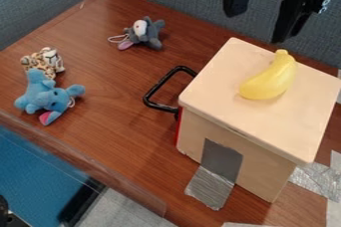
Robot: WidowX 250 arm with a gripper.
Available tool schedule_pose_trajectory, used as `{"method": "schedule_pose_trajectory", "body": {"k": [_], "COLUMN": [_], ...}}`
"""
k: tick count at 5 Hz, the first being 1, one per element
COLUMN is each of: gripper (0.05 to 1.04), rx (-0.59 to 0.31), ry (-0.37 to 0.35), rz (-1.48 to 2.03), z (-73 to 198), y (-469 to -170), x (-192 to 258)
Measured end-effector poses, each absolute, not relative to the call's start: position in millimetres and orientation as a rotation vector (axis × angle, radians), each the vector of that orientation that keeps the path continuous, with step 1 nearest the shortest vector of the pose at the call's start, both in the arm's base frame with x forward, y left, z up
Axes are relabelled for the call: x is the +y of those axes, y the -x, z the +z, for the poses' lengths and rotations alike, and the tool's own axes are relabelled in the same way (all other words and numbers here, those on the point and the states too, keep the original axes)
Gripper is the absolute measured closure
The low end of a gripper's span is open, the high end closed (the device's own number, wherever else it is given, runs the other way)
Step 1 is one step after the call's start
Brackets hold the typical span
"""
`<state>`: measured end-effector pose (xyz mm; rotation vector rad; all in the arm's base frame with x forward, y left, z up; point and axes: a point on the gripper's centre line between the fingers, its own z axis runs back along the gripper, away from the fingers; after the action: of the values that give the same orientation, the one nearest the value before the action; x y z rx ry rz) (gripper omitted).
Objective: Move the tiger doll near the drawer
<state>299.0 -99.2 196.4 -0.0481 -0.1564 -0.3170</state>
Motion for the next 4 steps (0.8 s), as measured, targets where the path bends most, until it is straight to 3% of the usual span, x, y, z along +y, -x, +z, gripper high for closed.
{"method": "schedule_pose_trajectory", "body": {"k": [1, 4], "gripper": [0.082, 0.082], "rx": [-0.123, -0.099], "ry": [0.043, -0.013], "rz": [-0.317, -0.109], "z": [186, 167], "y": [-299, -291], "x": [-99, 7]}}
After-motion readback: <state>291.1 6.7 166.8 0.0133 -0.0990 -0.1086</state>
